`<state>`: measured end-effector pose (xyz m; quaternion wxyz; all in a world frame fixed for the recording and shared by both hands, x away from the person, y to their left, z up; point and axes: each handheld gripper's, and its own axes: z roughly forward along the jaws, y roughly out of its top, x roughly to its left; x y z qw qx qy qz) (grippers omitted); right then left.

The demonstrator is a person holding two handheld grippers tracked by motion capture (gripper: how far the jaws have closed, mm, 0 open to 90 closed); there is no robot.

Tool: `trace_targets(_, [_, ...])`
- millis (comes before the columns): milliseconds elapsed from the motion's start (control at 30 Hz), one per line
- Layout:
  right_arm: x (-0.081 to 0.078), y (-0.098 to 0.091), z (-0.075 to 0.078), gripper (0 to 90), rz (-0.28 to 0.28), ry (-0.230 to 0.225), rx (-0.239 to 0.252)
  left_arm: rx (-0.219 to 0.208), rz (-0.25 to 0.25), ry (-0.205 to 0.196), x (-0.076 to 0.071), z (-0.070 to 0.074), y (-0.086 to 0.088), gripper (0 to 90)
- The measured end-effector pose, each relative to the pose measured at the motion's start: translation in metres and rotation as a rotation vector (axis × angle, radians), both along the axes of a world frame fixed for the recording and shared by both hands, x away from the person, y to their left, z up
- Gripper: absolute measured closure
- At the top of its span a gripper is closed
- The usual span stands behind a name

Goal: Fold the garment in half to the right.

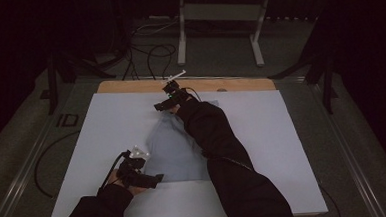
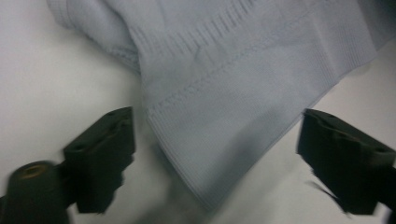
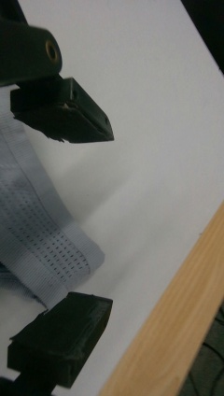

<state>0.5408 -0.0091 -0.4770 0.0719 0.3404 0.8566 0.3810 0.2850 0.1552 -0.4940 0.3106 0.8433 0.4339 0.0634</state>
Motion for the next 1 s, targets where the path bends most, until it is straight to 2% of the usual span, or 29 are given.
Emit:
trace_targets(100, [0.007,0.005,-0.009,22.1,-0.023,0.026,-0.031,-0.002,0.027,0.014,-0.001,-0.004,0.002,19.0])
trace_targets(200, [0.009,0.008,-0.011,24.3,-0.031,0.034,-0.034,-0.012,0.032,0.032,-0.001,-0.006,0.003,23.3])
trace_targets(233, [0.010,0.013,-0.013,26.4,-0.026,0.033,-0.056,-0.016,0.031,0.045,-0.001,-0.007,0.003,25.8])
trace_targets(267, [0.010,0.013,-0.013,26.4,-0.026,0.033,-0.056,-0.016,0.031,0.045,-0.001,-0.007,0.003,28.5])
trace_targets(300, [0.011,0.016,-0.015,29.2,-0.030,0.027,-0.093,-0.024,0.028,0.058,0.000,-0.008,0.004,33.0])
trace_targets(367, [0.011,0.017,-0.017,30.7,-0.033,0.025,-0.103,-0.026,0.032,0.062,0.000,-0.008,0.005,35.4])
trace_targets(433, [0.011,0.021,-0.023,34.6,-0.034,0.013,-0.150,-0.025,0.036,0.064,0.000,-0.009,0.007,41.0])
trace_targets(467, [0.011,0.021,-0.023,34.6,-0.034,0.013,-0.150,-0.025,0.036,0.064,0.000,-0.009,0.007,41.9])
trace_targets(500, [0.011,0.025,-0.027,39.2,-0.045,0.009,-0.180,-0.032,0.031,0.077,0.000,-0.010,0.008,43.9])
trace_targets(533, [0.011,0.025,-0.027,39.2,-0.045,0.009,-0.180,-0.032,0.031,0.077,0.000,-0.010,0.008,45.3])
trace_targets(567, [0.011,0.027,-0.031,43.3,-0.045,0.003,-0.214,-0.036,0.030,0.083,0.000,-0.010,0.009,47.1])
trace_targets(600, [0.011,0.027,-0.031,43.3,-0.045,0.003,-0.214,-0.036,0.030,0.083,0.000,-0.010,0.009,49.4])
trace_targets(633, [0.010,0.029,-0.033,47.9,-0.057,0.001,-0.247,-0.039,0.028,0.089,0.000,-0.010,0.010,51.2])
trace_targets(667, [0.010,0.029,-0.033,47.9,-0.057,0.001,-0.247,-0.039,0.028,0.089,0.000,-0.010,0.010,53.8])
trace_targets(700, [0.010,0.028,-0.034,55.3,-0.064,-0.021,-0.266,-0.040,0.024,0.094,0.001,-0.010,0.011,56.2])
trace_targets(733, [0.010,0.028,-0.034,55.3,-0.064,-0.021,-0.266,-0.040,0.024,0.094,0.001,-0.010,0.011,58.9])
trace_targets(767, [0.011,0.027,-0.034,63.1,-0.072,-0.026,-0.282,-0.048,0.012,0.102,0.001,-0.010,0.010,61.4])
trace_targets(800, [0.011,0.027,-0.034,63.1,-0.072,-0.026,-0.282,-0.048,0.012,0.102,0.001,-0.010,0.010,63.3])
trace_targets(833, [0.011,0.027,-0.032,69.6,-0.066,-0.035,-0.313,-0.046,0.007,0.107,0.001,-0.010,0.008,67.2])
trace_targets(867, [0.011,0.027,-0.032,69.6,-0.066,-0.035,-0.313,-0.046,0.007,0.107,0.001,-0.010,0.008,70.0])
trace_targets(900, [0.011,0.028,-0.032,76.7,-0.067,-0.042,-0.326,-0.052,0.002,0.117,0.002,-0.011,0.008,72.6])
trace_targets(933, [0.011,0.028,-0.032,76.7,-0.067,-0.042,-0.326,-0.052,0.002,0.117,0.002,-0.011,0.008,74.5])
trace_targets(967, [0.011,0.028,-0.031,82.9,-0.053,-0.047,-0.345,-0.059,-0.009,0.127,0.003,-0.011,0.007,79.1])
trace_targets(1000, [0.011,0.028,-0.031,82.9,-0.053,-0.047,-0.345,-0.059,-0.009,0.127,0.003,-0.011,0.007,81.5])
